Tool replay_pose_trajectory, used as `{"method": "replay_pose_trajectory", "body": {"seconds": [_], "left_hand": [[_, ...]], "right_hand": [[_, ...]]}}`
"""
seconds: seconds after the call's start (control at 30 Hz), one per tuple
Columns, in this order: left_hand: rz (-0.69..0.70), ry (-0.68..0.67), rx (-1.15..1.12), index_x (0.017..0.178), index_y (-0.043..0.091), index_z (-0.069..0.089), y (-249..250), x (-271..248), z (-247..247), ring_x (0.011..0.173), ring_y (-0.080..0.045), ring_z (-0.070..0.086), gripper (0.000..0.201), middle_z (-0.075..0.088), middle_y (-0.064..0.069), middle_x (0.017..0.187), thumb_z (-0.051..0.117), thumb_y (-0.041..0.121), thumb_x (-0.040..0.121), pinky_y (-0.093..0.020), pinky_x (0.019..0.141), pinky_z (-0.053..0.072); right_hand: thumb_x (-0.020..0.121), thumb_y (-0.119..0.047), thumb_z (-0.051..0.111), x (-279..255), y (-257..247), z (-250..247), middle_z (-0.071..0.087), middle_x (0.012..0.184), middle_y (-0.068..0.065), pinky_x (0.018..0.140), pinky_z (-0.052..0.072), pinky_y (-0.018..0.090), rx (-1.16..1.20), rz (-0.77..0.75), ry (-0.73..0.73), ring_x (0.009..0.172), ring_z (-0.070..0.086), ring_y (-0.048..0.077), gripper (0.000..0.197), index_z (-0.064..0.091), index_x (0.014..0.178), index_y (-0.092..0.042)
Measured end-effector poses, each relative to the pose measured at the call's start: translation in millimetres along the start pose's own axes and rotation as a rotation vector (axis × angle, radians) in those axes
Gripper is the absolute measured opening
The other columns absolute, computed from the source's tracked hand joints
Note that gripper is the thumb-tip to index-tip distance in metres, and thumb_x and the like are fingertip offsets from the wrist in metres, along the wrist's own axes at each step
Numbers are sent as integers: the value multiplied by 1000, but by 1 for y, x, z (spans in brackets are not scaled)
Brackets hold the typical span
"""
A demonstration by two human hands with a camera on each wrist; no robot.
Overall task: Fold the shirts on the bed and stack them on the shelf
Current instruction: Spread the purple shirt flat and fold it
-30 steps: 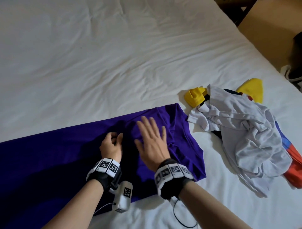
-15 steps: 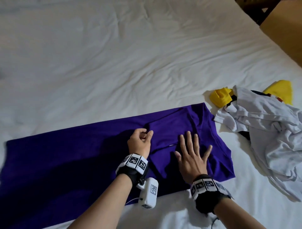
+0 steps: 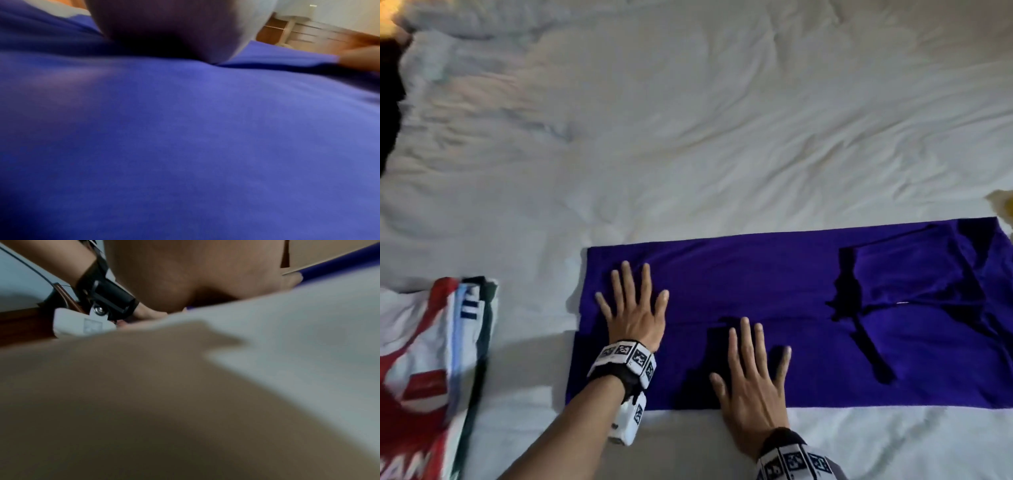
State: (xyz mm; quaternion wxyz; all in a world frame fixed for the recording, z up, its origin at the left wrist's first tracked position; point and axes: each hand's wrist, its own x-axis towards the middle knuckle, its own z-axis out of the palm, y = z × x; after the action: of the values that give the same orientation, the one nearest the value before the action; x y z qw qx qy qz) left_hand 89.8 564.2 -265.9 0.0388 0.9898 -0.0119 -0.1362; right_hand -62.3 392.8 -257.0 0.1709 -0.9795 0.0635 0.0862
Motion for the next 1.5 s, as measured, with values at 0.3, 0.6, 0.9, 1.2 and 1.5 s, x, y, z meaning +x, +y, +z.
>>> {"method": "replay_pose_trajectory", "body": {"seconds": [0.3, 0.6, 0.9, 1.2, 1.5], "left_hand": [[197, 112, -112, 133, 9, 50, -55, 70, -71, 136, -27, 37, 36, 44, -10, 145, 47, 15, 97, -47, 111, 24], [192, -263, -346, 120, 32, 51, -32, 88, -113, 69, -25, 57, 36, 59, -6, 74, 57, 14, 90, -28, 67, 40], [-74, -841, -840, 119, -16, 51, 84, 82, -140, 72, -29, 72, 34, 72, -22, 83, 43, 4, 93, -36, 62, 61], [405, -410, -181, 70, 24, 71, 209, 79, -127, 74, -17, 57, 27, 61, 8, 67, 75, 50, 64, -24, 66, 42], [343, -534, -788, 55, 19, 64, 421, 46, -107, 61, -20, 48, 14, 54, -6, 64, 64, 32, 56, -29, 58, 34]], "right_hand": [[48, -71, 65, 17, -135, 21, 54, 125, -5, 86, 51, 42, 3, -563, -206, 109, 53, 19, 72, 64, 108, -33], [82, -30, 45, 28, -142, 11, 63, 99, 9, 63, 41, 38, 506, -223, -190, 85, 59, 33, 28, 62, 99, -15], [84, -18, 64, 18, -52, -18, 53, 58, -7, 68, 53, 34, 1177, 581, -14, 62, 50, 9, 23, 57, 64, -12], [74, -43, 51, -11, 66, -76, 56, 67, -9, 77, 52, 47, 1256, 612, 134, 75, 53, 21, 20, 60, 73, -25], [78, 9, 49, -51, 252, -142, 40, 59, -2, 52, 32, 26, 1644, 928, 602, 58, 37, 15, 36, 40, 58, -20]]}}
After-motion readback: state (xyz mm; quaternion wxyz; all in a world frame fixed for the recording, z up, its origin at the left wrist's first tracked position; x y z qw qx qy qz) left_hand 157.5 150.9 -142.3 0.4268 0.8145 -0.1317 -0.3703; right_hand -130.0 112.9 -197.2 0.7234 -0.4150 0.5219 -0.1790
